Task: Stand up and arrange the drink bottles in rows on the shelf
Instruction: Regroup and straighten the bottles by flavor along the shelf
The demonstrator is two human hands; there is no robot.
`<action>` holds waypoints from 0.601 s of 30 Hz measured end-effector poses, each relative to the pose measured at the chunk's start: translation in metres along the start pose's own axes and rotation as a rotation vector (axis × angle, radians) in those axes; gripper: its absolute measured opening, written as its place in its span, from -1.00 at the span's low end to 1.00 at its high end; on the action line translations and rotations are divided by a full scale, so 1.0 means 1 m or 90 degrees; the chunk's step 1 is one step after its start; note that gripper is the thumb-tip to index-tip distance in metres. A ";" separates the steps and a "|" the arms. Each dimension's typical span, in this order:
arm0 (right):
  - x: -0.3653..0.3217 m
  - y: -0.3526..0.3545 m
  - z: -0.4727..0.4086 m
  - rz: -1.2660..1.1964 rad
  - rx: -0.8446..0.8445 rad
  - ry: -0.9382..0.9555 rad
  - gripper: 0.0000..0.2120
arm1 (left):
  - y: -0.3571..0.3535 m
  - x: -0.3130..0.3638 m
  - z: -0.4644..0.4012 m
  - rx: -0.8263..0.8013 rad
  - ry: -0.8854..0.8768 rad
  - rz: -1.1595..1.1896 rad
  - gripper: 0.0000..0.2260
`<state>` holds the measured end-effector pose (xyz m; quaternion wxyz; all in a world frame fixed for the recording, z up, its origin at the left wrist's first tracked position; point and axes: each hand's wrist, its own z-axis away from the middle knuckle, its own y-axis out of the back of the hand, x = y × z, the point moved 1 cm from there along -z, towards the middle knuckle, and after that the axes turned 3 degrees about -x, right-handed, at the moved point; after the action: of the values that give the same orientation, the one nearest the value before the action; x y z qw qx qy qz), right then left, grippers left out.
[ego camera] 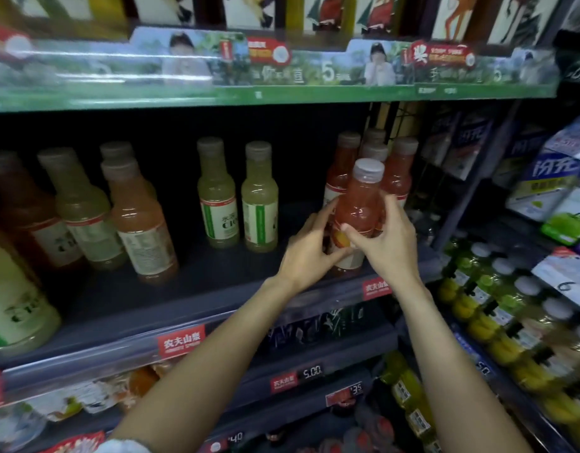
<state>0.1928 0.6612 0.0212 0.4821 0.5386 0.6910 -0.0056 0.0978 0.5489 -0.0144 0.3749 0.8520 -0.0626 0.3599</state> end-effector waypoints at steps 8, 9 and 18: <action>0.048 0.033 -0.031 0.022 0.084 -0.114 -0.41 | -0.045 0.009 -0.036 0.019 0.047 0.111 -0.08; 0.053 0.035 -0.035 0.000 0.081 -0.133 -0.42 | -0.049 0.008 -0.040 0.013 0.068 0.149 -0.08; 0.059 0.047 -0.055 0.107 0.053 -0.065 -0.30 | -0.057 0.010 -0.077 0.086 0.148 0.075 -0.11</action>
<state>0.1945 0.7534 0.0351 0.4927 0.6132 0.6170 -0.0216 0.0828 0.6442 -0.0064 0.3000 0.8227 -0.0442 0.4807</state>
